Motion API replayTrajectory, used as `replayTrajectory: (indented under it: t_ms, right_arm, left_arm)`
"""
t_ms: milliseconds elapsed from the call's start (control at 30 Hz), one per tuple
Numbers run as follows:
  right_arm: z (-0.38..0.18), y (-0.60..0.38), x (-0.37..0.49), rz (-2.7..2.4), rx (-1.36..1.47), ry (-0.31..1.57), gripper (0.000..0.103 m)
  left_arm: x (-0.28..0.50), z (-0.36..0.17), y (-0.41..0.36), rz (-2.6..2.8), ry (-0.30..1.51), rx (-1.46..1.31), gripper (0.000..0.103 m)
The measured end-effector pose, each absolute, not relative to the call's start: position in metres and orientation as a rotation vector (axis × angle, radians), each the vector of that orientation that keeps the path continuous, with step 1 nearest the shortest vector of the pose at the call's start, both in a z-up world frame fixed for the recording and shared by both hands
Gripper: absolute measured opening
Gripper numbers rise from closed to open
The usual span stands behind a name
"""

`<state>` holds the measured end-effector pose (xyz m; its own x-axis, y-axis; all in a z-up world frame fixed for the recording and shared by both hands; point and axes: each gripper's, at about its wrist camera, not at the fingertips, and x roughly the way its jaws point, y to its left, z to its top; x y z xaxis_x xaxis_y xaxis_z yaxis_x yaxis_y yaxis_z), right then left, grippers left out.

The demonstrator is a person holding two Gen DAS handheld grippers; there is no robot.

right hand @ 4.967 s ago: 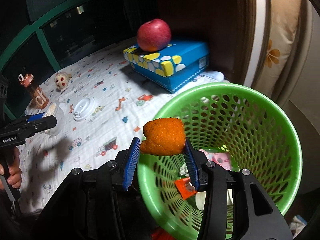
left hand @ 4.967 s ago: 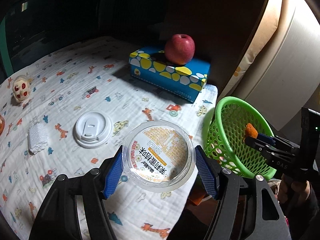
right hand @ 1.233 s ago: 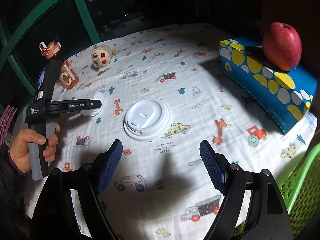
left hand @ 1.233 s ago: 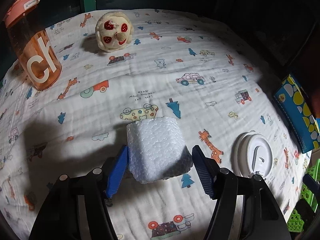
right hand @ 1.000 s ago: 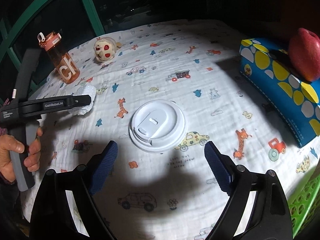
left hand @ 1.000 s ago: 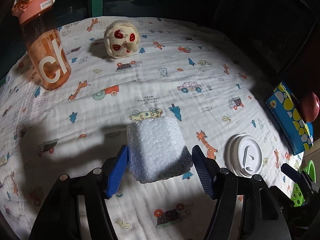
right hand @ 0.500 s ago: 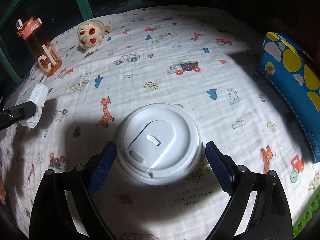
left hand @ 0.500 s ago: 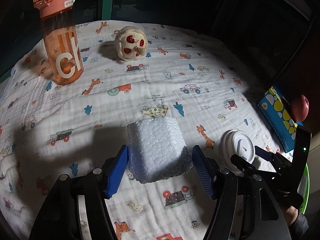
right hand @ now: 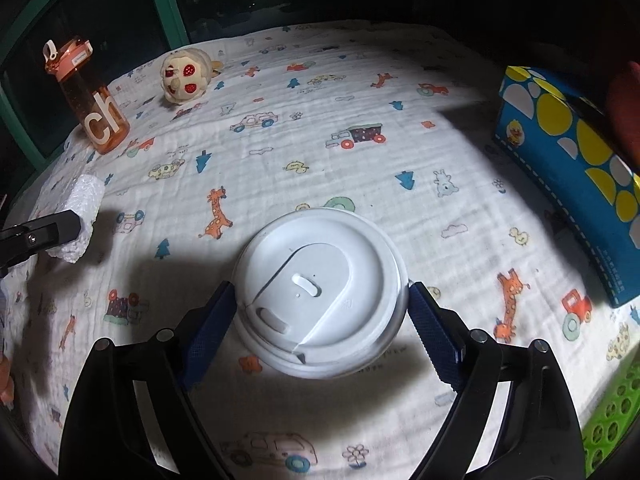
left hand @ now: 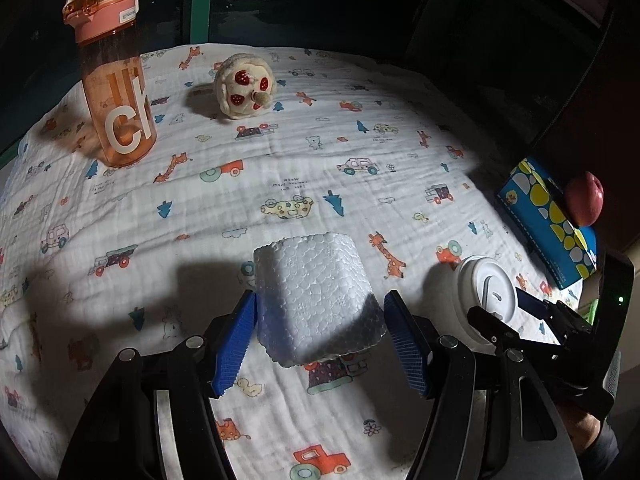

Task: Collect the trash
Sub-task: 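Carry the foam block and cup lid over the green wastebasket, then open the right gripper to drop the cup lid while the left gripper releases the foam block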

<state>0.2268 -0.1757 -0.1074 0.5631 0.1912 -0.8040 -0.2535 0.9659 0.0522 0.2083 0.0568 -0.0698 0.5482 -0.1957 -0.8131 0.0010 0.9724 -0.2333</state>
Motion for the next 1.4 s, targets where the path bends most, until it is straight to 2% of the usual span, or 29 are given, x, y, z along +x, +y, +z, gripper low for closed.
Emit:
replayTrajectory:
  t_ms: [467,733,1133,1400]
  right_arm:
    - [-0.054,-0.246,0.141,0.198,0.008,0.842,0.085]
    - [-0.034,-0.318,0.092,0.074,0.076,0.784,0.086]
    - [-0.056,-0.438,0.053,-0.126,0.182,0.865,0.086]
    - [-0.071,-0.467,0.046,-0.137,0.263,0.880,0.087]
  left_arm:
    - [0.168,-0.042,-0.017,-0.263,0.956,-0.177,0.063]
    - [0.151,-0.024,-0.074,-0.369,0.936,-0.131,0.063]
    - [0.133,-0.009,-0.149,-0.497,0.922,-0.063,0.063]
    - [0.127,-0.005,-0.181,-0.548,0.923,-0.024,0.063]
